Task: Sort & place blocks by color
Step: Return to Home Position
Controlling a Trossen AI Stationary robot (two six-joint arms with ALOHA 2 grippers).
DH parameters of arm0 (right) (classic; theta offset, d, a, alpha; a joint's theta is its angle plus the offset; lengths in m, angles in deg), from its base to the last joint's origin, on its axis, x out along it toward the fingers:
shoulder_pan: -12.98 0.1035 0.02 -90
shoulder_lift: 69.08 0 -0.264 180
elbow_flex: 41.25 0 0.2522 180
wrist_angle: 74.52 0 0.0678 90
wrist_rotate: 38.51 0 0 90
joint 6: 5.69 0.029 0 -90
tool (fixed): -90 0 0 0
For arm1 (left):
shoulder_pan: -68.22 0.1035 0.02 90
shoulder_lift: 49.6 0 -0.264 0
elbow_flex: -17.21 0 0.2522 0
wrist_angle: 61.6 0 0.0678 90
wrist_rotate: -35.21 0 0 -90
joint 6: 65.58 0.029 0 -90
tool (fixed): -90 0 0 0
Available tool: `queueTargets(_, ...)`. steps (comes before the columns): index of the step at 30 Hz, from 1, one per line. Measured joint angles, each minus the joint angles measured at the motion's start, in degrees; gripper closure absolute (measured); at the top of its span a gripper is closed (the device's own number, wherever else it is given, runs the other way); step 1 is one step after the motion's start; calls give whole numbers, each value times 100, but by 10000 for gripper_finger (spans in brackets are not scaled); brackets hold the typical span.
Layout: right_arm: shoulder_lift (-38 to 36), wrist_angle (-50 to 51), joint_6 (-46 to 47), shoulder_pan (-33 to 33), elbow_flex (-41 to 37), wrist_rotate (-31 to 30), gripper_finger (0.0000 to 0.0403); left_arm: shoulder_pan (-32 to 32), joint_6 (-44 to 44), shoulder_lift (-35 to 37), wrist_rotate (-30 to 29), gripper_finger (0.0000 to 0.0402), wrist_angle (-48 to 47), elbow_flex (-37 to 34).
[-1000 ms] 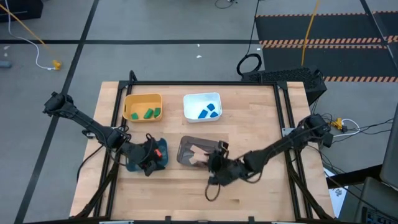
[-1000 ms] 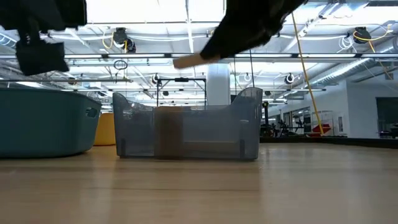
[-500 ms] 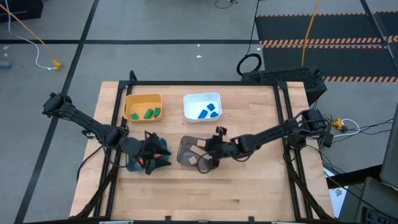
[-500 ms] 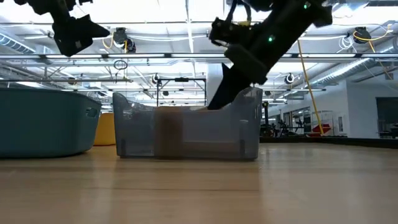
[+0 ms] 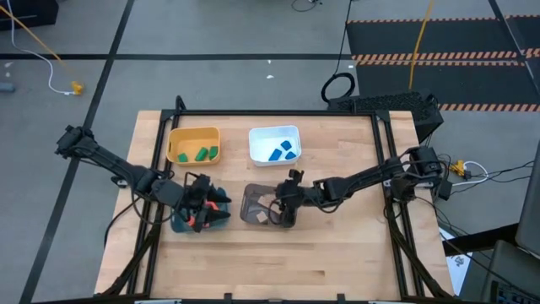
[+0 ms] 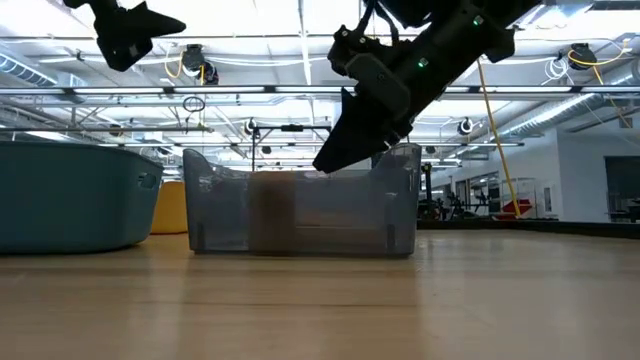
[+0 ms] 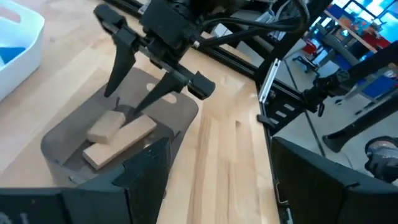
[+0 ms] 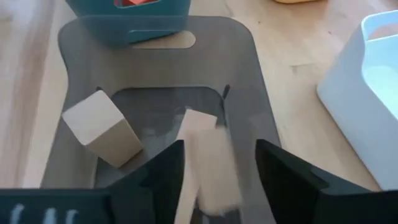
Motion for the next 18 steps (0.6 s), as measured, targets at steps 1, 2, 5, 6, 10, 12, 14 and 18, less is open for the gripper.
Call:
queueTargets(1,0,-10,1,-27,0,87,202,0,63,21,-1,128,-1,0)
queueTargets(2,0,-8,2,-43,0,148,192,0,137,26,-2,128,-3,0)
queueTargets(5,-71,60,-2,-72,-4,235,166,0,398,26,0,128,-33,0)
queueTargets(6,-144,111,-34,-72,-7,236,159,0,512,26,-1,128,-51,0)
queueTargets(10,-765,303,-194,-70,-7,233,148,0,736,24,0,128,-4,0)
queueTargets(12,-1132,415,-340,-64,-7,230,148,0,767,52,0,128,-1,0)
queueTargets(14,-1495,559,-504,-61,-29,231,149,2,981,108,0,128,-18,0)
queueTargets(18,-2244,533,-658,-63,-407,222,149,11,1666,378,-148,128,-57,0)
